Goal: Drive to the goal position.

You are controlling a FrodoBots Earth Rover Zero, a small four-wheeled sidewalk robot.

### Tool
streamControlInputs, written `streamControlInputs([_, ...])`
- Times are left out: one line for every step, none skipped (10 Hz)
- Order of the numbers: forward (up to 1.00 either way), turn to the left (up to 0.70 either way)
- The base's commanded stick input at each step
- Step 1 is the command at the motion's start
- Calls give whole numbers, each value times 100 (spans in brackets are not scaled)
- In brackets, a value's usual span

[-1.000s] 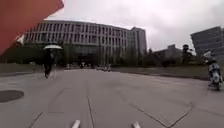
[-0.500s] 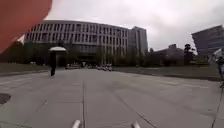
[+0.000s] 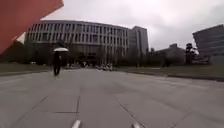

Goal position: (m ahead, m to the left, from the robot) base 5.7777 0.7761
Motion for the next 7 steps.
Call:
streamControlInputs([85,0])
streamControlInputs([85,0])
streamControlInputs([85,0])
streamControlInputs([85,0])
streamControlInputs([85,0])
streamControlInputs([85,0])
streamControlInputs([85,0])
